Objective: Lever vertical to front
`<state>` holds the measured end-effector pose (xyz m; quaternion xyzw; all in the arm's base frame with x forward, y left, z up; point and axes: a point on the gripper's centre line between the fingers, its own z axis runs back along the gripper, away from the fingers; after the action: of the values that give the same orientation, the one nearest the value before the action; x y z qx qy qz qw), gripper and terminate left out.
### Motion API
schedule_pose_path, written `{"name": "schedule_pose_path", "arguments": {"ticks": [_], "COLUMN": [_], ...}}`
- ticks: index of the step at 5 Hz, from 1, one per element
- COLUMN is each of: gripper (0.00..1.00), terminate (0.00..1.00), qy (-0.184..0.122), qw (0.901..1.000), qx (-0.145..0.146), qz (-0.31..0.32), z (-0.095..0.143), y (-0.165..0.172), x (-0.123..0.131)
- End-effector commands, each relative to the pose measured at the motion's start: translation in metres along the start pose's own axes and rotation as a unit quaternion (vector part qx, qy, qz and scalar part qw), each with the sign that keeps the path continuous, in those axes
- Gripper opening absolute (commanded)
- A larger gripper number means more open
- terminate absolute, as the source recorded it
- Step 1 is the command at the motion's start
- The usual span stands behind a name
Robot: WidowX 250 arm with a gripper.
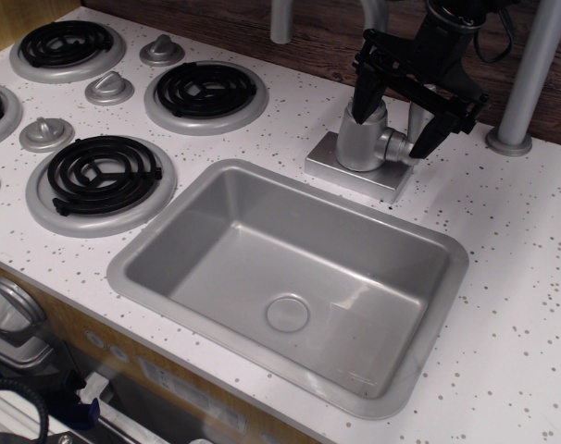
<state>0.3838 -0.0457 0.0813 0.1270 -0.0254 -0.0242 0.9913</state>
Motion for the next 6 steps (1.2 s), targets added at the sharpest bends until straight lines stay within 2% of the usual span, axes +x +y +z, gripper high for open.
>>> {"name": "schedule_pose_path", "arguments": {"ticks": [1,2,4,5,6], "gripper": [1.00,1.00,1.00,1.00,1.00], "terminate": [0.00,0.00,0.00,0.00,0.00], "qy": [0.000,-0.035,-0.095,-0.117,-0.122], "qw": [1.0000,0.9993,0.9950,0.9927,0.9922], "qx": [0.000,-0.007,0.002,-0.001,0.000], "qz": [0.000,0.012,0.031,0.028,0.023], "z": [0.000,0.006,0.028,0.029,0.028], "y": [0.000,-0.001,-0.001,0.000,0.000], "x": [0.000,0.007,0.025,0.037,0.045]}}
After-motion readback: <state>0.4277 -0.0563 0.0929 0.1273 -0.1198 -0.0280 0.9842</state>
